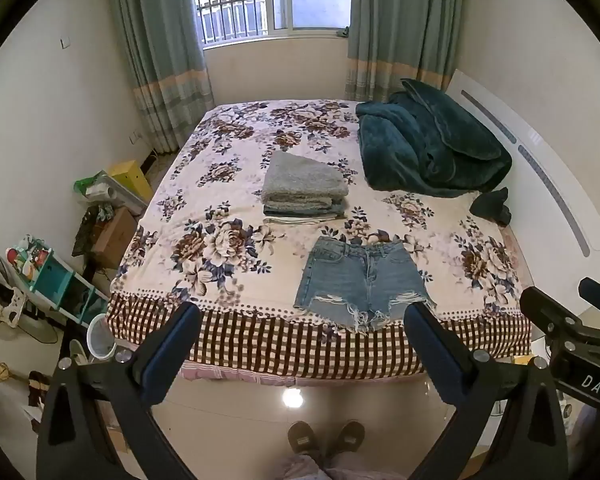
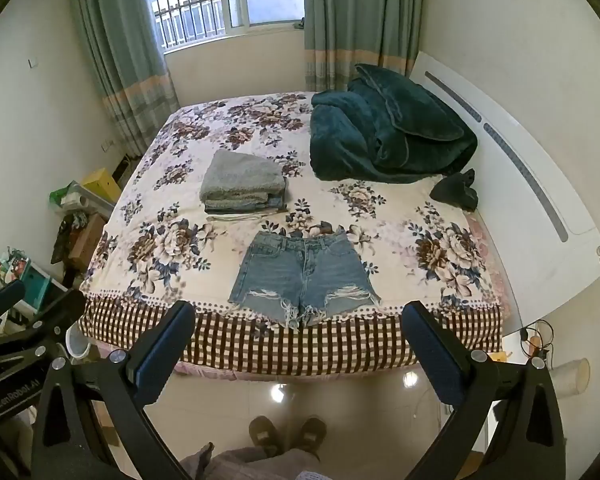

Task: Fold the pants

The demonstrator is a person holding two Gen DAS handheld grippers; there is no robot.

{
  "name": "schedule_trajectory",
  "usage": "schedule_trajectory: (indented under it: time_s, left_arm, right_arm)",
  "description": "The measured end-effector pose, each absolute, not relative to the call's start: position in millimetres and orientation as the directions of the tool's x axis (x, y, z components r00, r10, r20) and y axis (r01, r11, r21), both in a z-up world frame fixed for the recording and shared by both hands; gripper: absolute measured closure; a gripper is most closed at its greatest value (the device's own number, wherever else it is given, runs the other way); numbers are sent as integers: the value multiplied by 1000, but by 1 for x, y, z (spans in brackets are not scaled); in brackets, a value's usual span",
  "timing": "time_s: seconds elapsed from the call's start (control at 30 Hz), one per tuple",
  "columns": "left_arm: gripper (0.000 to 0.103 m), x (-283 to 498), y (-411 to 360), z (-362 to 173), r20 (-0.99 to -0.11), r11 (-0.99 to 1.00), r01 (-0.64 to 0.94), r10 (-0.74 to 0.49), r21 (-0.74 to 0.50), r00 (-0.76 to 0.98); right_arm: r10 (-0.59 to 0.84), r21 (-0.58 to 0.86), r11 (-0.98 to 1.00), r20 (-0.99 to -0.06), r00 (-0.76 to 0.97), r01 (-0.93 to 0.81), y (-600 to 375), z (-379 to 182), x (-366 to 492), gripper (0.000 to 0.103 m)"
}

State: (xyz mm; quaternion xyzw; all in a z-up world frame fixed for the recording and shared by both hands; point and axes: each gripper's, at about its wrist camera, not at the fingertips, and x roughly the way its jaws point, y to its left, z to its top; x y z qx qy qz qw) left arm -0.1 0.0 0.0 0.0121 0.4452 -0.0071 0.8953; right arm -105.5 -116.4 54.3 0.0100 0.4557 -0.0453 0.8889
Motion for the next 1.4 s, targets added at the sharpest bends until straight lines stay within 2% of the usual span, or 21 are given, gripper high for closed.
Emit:
schedule_trajectory:
  time_s: [1.4]
  left_arm:
    - [0,0,0,0,-797,1000,22,-1,16,604]
  right_arm:
    - [-58,-10,996,-818,573,86,-118,53,-113,0]
